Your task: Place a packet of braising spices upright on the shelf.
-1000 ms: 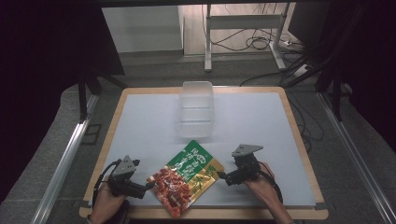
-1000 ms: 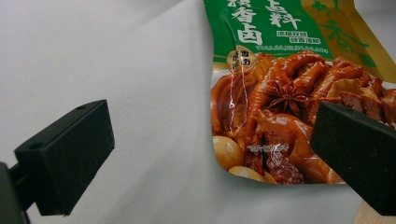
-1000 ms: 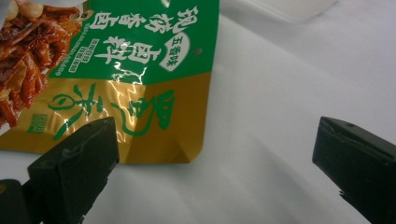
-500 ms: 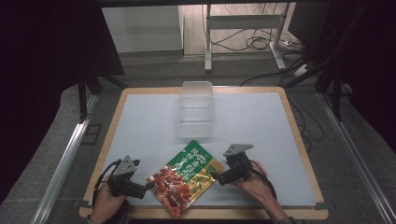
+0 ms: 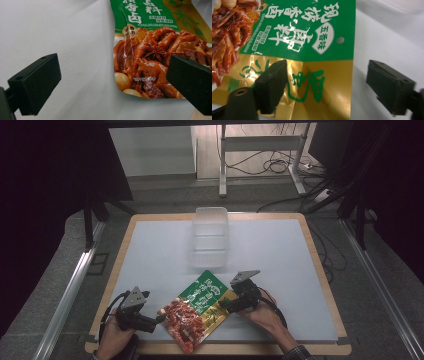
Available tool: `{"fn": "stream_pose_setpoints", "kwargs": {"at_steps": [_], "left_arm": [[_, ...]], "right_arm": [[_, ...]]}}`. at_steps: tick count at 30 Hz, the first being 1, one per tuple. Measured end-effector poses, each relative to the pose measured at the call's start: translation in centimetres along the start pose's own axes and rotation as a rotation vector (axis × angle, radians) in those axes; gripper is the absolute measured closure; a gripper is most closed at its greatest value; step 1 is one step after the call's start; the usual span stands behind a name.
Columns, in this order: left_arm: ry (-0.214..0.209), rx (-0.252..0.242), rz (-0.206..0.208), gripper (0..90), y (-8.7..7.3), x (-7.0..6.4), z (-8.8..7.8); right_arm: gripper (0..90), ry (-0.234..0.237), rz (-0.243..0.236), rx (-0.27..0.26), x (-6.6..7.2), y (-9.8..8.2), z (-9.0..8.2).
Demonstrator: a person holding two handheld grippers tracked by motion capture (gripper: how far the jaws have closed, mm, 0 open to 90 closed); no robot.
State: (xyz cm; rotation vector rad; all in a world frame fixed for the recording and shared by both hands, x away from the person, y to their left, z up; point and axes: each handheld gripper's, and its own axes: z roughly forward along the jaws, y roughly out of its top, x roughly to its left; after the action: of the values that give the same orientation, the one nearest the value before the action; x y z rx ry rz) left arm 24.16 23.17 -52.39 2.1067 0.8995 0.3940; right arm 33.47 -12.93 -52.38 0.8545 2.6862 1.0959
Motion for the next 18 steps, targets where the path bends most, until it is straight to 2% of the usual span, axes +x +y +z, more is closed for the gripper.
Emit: {"fn": "stream_pose_setpoints", "kwargs": {"at_steps": [3, 6, 9, 18], "left_arm": [[0.000, -0.001, 0.000, 0.0, 0.0, 0.0, 0.0], [0.001, -0.001, 0.000, 0.0, 0.0, 0.0, 0.0], [0.001, 0.001, 0.002, 0.0, 0.0, 0.0, 0.0], [0.003, 0.003, 0.003, 0.0, 0.0, 0.0, 0.0]], "right_arm": [[26.5, 0.001, 0.008, 0.008, -0.1, 0.4, 0.5], [31.4, 0.019, 0.000, 0.024, -0.2, 0.8, 1.0], [40.5, 0.033, -0.016, 0.016, -0.1, 1.4, 1.4], [52.0, 0.024, -0.031, 0.016, 0.0, 2.7, 1.9]]}}
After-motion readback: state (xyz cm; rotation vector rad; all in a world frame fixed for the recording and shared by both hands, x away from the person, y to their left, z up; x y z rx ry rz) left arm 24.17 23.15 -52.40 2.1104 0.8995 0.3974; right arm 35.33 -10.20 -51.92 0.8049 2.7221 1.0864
